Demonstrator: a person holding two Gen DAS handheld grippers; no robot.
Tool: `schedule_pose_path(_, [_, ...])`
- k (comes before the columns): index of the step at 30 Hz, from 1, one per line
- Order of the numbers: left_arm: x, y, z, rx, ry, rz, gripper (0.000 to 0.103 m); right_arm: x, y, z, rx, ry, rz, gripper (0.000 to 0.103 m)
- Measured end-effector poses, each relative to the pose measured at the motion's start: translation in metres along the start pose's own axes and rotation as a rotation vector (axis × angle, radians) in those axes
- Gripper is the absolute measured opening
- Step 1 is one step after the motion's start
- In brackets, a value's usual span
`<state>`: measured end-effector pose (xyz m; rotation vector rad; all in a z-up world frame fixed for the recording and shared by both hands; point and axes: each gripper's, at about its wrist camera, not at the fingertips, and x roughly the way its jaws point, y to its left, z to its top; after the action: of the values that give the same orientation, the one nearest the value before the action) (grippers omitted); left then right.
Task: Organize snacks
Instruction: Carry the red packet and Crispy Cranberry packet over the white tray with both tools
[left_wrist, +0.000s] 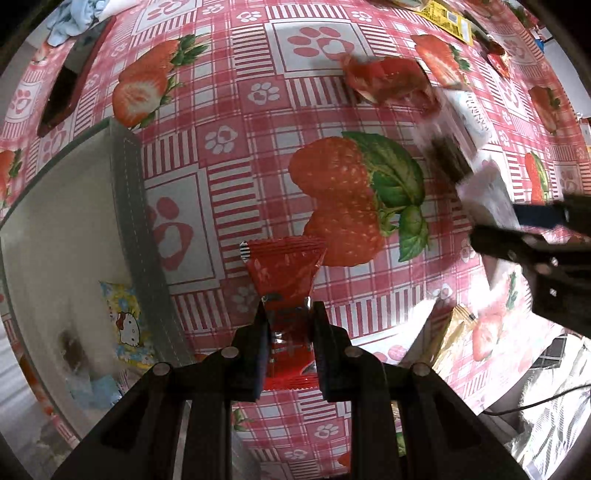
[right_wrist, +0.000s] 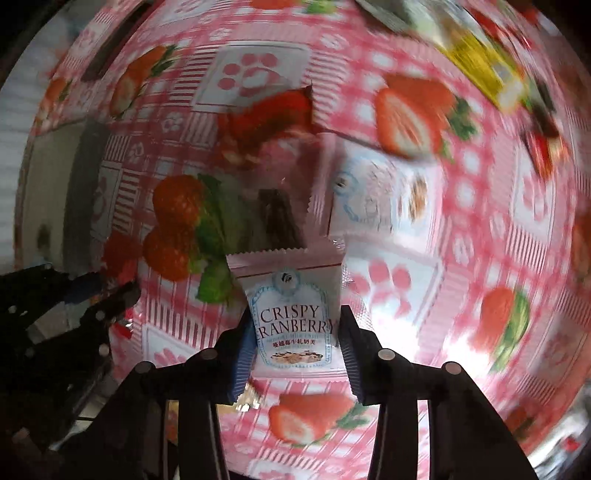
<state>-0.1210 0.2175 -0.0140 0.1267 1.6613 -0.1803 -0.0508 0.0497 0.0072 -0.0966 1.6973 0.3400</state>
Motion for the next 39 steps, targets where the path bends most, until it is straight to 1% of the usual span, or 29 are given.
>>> schedule_pose_path(3, [-0.006,-0.005,-0.006,0.006,-0.005,0.003,0.024,-0.005,-0.024,-0.018,0.130,0.007,0.081,0.044])
schedule_pose_path(7, [-0.007,-0.006,-0.007,0.007,-0.003,-0.007,0.024,-0.004,-0.048,-0.046,0.262,0.021,0.154,0.044])
schedule_pose_path(14, [-0.016,0.001,-0.010,0.010,-0.023,-0.038,0.023,-0.014,-0.059,-0.080,0.347,0.004,0.214,0.044])
schedule_pose_path(16, [-0.022,0.005,-0.014,0.018,-0.028,-0.044,0.023,-0.014,-0.064,-0.092,0.359,0.002,0.213,0.044])
schedule_pose_path(18, [-0.026,0.007,-0.014,0.020,-0.034,-0.050,0.023,-0.028,-0.059,-0.101,0.372,0.003,0.216,0.044])
schedule_pose_path(20, [-0.032,0.009,-0.016,0.026,-0.046,-0.052,0.023,-0.029,-0.052,-0.101,0.383,0.002,0.222,0.044])
schedule_pose_path(24, [-0.047,0.015,-0.017,0.027,-0.069,-0.061,0.023,-0.042,-0.051,-0.107,0.369,-0.008,0.210,0.045])
schedule_pose_path(26, [-0.057,0.018,-0.018,0.025,-0.087,-0.064,0.023,-0.042,-0.039,-0.112,0.354,-0.011,0.202,0.045])
schedule_pose_path(29, [-0.073,0.027,-0.021,0.014,-0.119,-0.073,0.023,-0.045,-0.028,-0.105,0.326,-0.015,0.194,0.045])
schedule_pose_path(30, [-0.077,0.025,-0.021,0.005,-0.129,-0.074,0.023,-0.045,-0.021,-0.101,0.317,-0.017,0.191,0.045])
schedule_pose_path(33, [-0.088,0.040,-0.026,-0.019,-0.153,-0.080,0.023,-0.050,-0.004,-0.094,0.281,-0.022,0.185,0.045])
schedule_pose_path(36, [-0.093,0.057,-0.033,-0.049,-0.170,-0.081,0.023,-0.042,0.024,-0.070,0.238,-0.026,0.179,0.045])
schedule_pose_path(39, [-0.099,0.074,-0.040,-0.087,-0.187,-0.078,0.023,-0.041,0.051,-0.053,0.191,-0.029,0.175,0.045])
